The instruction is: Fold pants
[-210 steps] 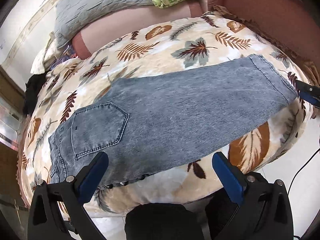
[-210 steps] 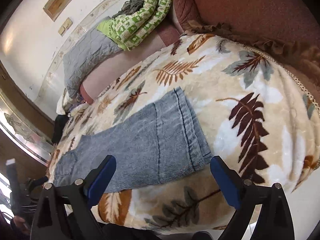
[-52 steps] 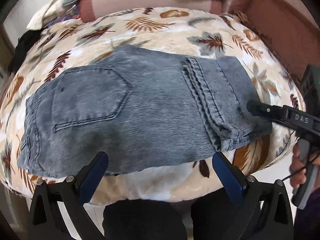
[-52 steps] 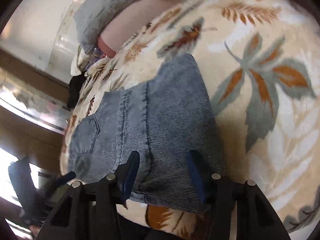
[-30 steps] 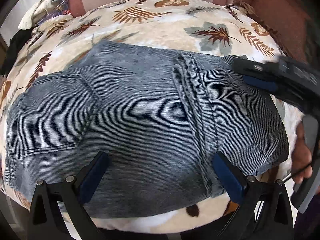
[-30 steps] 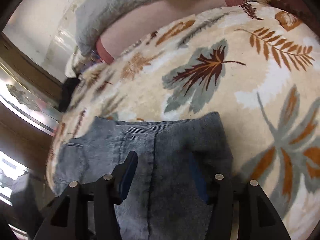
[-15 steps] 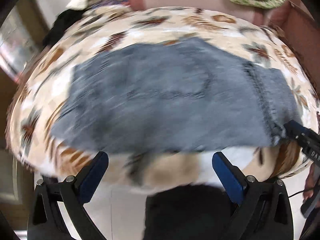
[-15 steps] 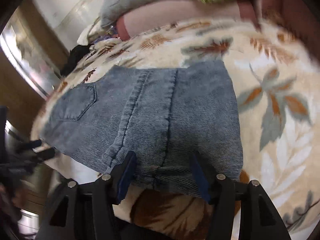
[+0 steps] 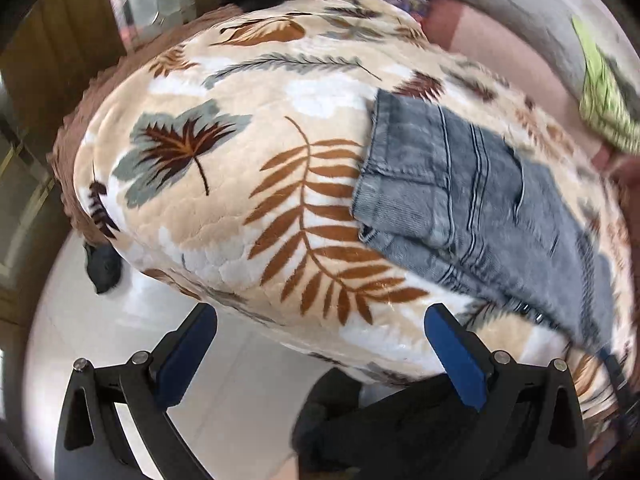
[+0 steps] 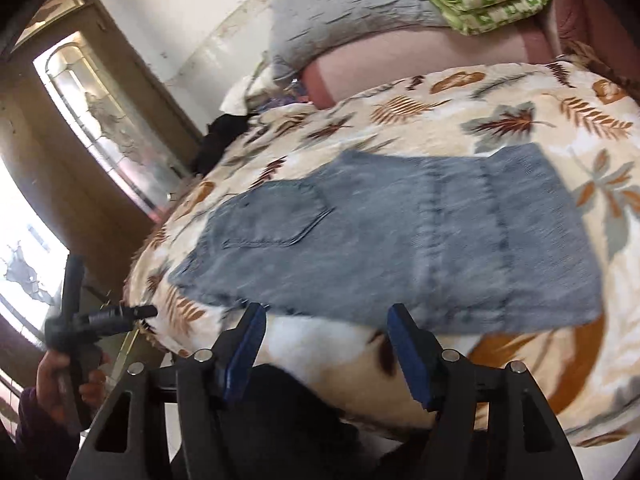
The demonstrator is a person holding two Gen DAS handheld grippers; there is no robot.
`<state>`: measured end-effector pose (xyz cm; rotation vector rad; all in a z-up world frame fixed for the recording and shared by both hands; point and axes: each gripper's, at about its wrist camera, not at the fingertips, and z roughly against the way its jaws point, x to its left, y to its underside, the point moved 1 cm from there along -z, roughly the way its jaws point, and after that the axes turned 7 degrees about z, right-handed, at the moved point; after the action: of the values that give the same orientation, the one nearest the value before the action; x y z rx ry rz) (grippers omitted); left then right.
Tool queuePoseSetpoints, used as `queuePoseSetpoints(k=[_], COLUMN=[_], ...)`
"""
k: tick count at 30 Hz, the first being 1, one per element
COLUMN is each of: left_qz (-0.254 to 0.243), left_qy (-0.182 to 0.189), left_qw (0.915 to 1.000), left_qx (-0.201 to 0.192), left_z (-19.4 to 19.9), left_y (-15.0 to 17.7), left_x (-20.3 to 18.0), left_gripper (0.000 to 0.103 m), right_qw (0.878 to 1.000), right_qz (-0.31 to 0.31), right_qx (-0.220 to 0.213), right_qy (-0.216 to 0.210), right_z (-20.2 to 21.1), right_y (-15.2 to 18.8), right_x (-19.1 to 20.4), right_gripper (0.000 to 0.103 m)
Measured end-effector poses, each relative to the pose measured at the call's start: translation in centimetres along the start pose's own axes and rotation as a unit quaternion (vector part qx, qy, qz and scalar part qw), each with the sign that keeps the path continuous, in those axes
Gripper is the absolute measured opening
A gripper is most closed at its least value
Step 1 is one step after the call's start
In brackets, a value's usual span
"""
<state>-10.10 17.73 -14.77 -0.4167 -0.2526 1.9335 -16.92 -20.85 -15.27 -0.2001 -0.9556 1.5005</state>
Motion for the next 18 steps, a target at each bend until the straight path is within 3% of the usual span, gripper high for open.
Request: queuePoseSetpoints(k=[3, 12, 14, 18], left_qz=[0.022, 0.08, 0.09, 0.091], left_qy=[0.03, 0.09, 0.105, 0.107], left_qw=[0.9993, 0.9919, 0.989, 0.9886], left_qx=[0.009, 0.043, 0.052, 0.054], left_z=[-0.4, -2.8, -3.4, -4.1], left_y=[-0.3, -1.8, -2.0, -2.3], left_x=[0.9, 0.5, 0.0, -1.5], left_gripper=[0.103, 0.103, 0.103, 0.103], right_qw=[1.0, 0.999, 0.999, 0.999], right_qz=[-0.007, 0.024, 0.022, 0.023], right_qx=[-0.007, -0.03, -0.033, -0.039], right_qy=[-0.017, 0.029, 0.023, 0.023], right_z=[-0.5, -0.7, -0.7, -0.8], right_y=[1.0, 2.9, 3.0, 3.1], right_x=[0.6, -0.5, -0.7, -1.0], right_gripper=[0.067, 0.067, 0.067, 0.067])
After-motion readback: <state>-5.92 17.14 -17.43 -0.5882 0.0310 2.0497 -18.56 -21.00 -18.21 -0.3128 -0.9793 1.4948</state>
